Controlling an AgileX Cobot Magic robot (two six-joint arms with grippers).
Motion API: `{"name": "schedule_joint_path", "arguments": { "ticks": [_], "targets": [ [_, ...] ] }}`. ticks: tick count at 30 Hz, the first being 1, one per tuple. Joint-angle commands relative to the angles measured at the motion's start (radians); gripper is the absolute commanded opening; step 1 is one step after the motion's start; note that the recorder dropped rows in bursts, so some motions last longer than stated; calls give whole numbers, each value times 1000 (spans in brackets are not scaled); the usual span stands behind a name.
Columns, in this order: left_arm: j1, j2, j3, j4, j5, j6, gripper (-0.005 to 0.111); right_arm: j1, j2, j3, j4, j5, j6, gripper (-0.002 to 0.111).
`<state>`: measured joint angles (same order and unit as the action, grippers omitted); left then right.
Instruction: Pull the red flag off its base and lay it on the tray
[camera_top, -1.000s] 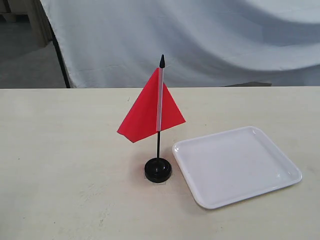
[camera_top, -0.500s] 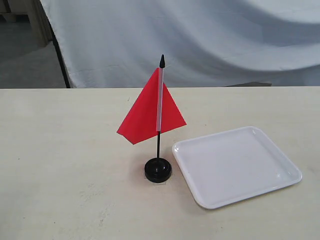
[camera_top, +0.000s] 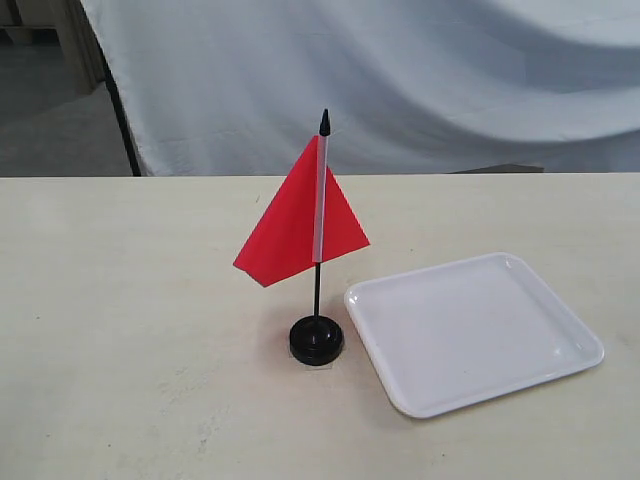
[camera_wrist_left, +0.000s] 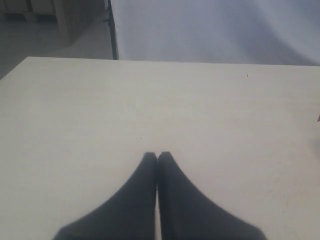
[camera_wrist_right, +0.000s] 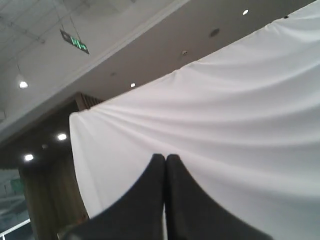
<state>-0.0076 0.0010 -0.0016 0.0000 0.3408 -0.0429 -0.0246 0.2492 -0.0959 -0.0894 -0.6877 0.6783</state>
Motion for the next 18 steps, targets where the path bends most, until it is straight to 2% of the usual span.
{"name": "schedule_joint_path", "arguments": {
  "ticks": [1, 8, 13, 18],
  "targets": [
    [-9, -1, 2, 0, 1, 1, 0, 3, 254, -96, -123, -40, -24, -1],
    [-9, -1, 2, 0, 1, 1, 0, 5, 801, -194, -421, -310, -24, -1],
    [-9, -1, 2, 0, 1, 1, 0, 12, 1182, -294, -561, -321, -77, -1],
    [-9, -1, 2, 0, 1, 1, 0, 92, 1468, -420, -647, -357, -126, -1]
  ]
}}
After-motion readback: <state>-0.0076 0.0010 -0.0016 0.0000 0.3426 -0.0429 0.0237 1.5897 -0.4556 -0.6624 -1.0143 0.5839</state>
